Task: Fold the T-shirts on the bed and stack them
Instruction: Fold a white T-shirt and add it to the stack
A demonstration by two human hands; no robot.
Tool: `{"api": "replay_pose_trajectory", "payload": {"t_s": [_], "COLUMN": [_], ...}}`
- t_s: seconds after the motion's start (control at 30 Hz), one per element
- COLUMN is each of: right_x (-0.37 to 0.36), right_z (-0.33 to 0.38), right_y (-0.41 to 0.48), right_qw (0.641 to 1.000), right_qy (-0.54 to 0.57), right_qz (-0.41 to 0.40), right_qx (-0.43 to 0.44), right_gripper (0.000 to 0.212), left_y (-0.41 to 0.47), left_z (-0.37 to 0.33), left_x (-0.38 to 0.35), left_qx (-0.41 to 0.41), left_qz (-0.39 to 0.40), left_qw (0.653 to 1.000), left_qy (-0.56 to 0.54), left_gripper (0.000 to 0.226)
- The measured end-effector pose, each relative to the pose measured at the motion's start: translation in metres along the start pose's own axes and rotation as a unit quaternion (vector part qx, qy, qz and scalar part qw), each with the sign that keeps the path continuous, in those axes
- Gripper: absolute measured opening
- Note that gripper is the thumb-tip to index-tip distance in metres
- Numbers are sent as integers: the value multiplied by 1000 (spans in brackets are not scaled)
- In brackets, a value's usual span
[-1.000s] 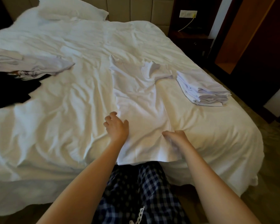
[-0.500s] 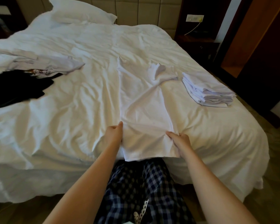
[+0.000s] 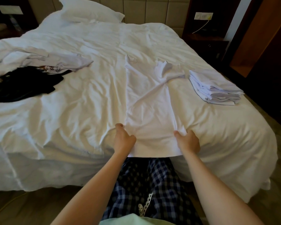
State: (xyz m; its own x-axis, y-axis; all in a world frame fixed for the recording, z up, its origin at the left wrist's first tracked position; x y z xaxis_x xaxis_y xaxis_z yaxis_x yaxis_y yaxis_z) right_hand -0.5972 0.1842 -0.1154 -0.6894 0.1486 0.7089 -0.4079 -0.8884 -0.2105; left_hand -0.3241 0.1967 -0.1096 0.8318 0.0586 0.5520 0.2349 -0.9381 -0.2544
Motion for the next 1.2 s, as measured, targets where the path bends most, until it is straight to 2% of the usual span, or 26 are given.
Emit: {"api": "replay_pose_trajectory", "payload": {"t_s": [0.13, 0.33, 0.83, 0.9, 0.93, 1.03, 1.2], "right_x": [18, 18, -1, -7, -10, -21, -44], "right_z": [19, 49, 124, 131, 134, 136, 147], "right_y": [3, 34, 150, 166, 175, 203, 246], "right_qw": [997, 996, 985, 976, 970, 949, 896], "right_qy": [-16, 68, 137, 186, 215, 291, 416], "right_qz": [-70, -17, 97, 111, 113, 120, 143], "right_qx": [19, 63, 42, 30, 19, -31, -62], "right_gripper": [48, 44, 39, 17, 14, 28, 28], "left_y": [3, 33, 141, 158, 167, 194, 239], "left_z": [-23, -67, -158, -164, -168, -174, -181], "left_x": [11, 11, -4, -7, -9, -18, -39], "left_qx": [-32, -63, -118, -125, -129, -144, -188], "left_qz": [-46, -2, 69, 73, 75, 84, 104], "left_qw": [984, 984, 963, 961, 959, 953, 938], "left_qy": [169, 167, 232, 237, 241, 254, 273], "left_gripper": [72, 62, 58, 57, 57, 56, 52]}}
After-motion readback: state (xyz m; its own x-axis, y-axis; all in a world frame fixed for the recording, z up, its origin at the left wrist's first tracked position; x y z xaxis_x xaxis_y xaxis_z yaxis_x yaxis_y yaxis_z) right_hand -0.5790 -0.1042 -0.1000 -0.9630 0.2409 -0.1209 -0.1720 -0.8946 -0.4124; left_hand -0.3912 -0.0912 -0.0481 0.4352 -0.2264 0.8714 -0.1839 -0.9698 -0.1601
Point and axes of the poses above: each hand's wrist, its own y-axis towards the middle knuckle, its own x-axis out of the back of the hand, z = x × y, the point moved 8 cm from there along y, towards the middle knuckle, and after that the axes turned 10 degrees about z, right-handed, at the moved point
